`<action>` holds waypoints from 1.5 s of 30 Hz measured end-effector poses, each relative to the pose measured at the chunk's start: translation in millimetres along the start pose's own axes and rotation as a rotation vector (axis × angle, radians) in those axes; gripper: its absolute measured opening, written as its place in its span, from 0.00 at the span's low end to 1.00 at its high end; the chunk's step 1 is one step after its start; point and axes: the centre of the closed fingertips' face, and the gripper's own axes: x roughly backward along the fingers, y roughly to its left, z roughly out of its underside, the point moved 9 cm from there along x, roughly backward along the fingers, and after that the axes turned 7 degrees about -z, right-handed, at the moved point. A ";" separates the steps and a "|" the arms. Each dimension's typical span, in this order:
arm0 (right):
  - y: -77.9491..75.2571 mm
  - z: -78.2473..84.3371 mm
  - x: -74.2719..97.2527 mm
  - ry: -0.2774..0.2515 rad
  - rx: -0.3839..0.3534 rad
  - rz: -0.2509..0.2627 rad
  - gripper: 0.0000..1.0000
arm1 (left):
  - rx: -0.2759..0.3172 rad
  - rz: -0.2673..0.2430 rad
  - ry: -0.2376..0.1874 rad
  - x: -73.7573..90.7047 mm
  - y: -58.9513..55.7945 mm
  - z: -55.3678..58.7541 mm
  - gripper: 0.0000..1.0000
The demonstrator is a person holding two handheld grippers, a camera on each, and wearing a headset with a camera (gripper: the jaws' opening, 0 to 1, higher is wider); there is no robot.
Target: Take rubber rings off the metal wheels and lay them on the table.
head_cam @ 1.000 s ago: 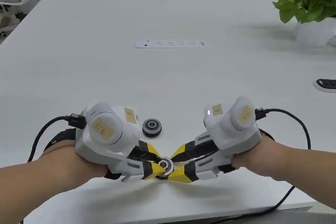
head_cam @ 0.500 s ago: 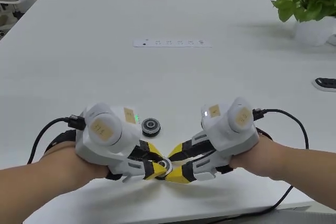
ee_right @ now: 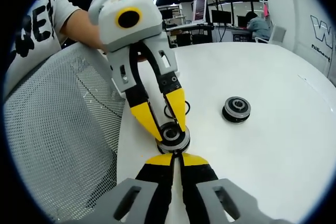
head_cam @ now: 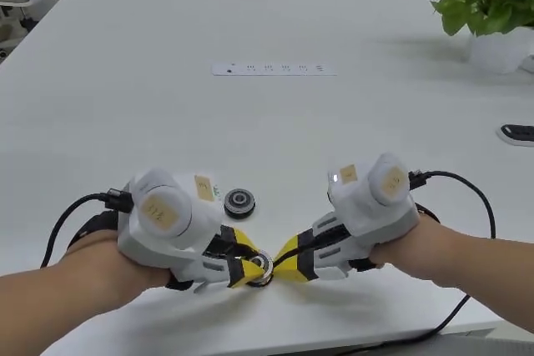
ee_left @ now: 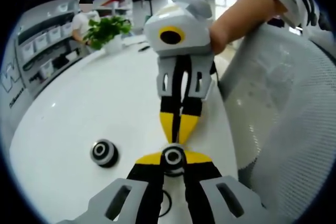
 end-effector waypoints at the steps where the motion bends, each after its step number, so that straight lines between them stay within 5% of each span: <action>1: 0.3 0.1 0.1 0.001 0.001 0.001 0.02 | 0.001 -0.001 0.000 0.1 -0.2 0.0 0.14; 14: -3.7 3.3 2.4 -0.017 -0.101 0.013 0.00 | -0.011 -0.010 -0.004 -0.2 -0.8 0.5 0.14; 20: -9.6 1.8 8.4 -0.088 -0.202 0.033 0.00 | -0.011 -0.011 -0.001 -0.2 -1.0 0.5 0.14; 36: -10.5 1.3 11.2 -0.201 -0.367 -0.026 0.00 | -0.018 -0.021 0.006 -0.4 -1.8 -0.3 0.14; 45: -9.5 -0.4 9.4 -0.204 -0.395 -0.036 0.00 | -0.015 -0.023 0.009 -0.3 -1.5 -0.4 0.14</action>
